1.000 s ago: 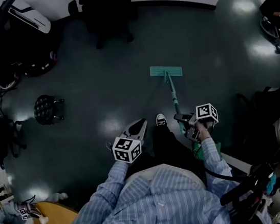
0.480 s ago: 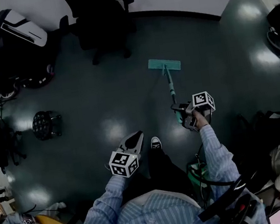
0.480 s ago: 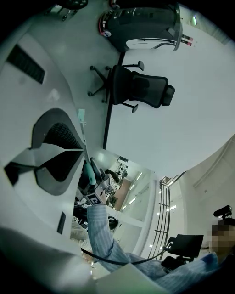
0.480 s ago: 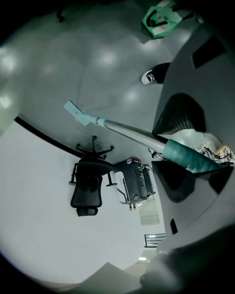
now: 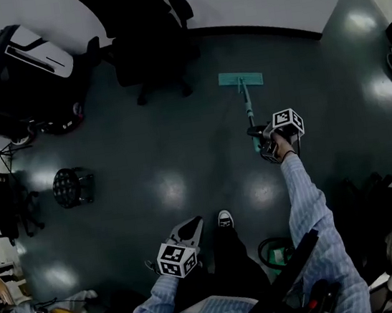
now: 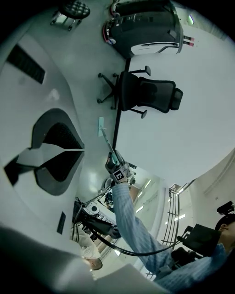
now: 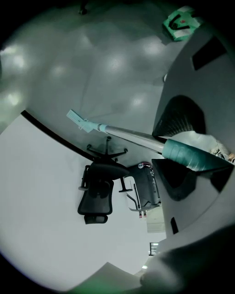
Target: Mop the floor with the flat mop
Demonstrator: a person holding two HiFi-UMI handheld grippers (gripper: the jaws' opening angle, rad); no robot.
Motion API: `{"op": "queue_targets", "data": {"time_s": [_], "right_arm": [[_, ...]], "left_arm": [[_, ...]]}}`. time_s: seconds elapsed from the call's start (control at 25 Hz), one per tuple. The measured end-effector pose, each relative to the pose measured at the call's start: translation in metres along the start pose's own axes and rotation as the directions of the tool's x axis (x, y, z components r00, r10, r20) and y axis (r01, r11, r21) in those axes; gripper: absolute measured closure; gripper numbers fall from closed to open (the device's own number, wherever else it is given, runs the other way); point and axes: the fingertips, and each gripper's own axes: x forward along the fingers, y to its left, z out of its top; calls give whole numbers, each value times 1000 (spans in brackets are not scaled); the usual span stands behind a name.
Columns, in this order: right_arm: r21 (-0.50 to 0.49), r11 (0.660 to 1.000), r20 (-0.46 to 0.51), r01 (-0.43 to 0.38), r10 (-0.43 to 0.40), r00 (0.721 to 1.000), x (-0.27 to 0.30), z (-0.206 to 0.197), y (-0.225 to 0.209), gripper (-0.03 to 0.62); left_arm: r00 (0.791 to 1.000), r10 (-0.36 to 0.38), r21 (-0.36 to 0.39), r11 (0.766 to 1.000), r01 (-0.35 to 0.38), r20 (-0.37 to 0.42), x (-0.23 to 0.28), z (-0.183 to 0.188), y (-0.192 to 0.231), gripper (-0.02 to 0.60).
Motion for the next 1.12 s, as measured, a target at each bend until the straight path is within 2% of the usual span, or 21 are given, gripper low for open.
{"op": "queue_targets", "data": {"time_s": [0.12,0.24,0.48,0.6,0.8,0.96,1.12], "right_arm": [[22,1000,32,19,-20,999,6,32,4,445],[66,997,62,31,-35,997,6,55,6,457],[46,995,59,83,-86,995,1,42,6,464],[40,995,51,92,-94,994,-9,18,-1,464],[55,994,49,91,-94,994,-24,-44,-22,464],[78,993,51,87,-91,995,-33,-100,-40,464],[91,992,51,85,-90,995,-39,-159,-59,464]], "left_arm": [[999,31,-45,998,-32,-13,-2,-8,9,566],[999,29,-63,998,-30,-18,0,-12,12,566],[1000,7,-67,998,-8,-16,4,-9,12,566],[1000,-13,-54,998,14,12,2,2,9,566],[998,-32,-26,999,33,48,-16,4,11,566],[997,-60,-2,998,61,56,-36,-9,12,566],[995,-96,57,994,94,27,-64,-35,10,566]]}}
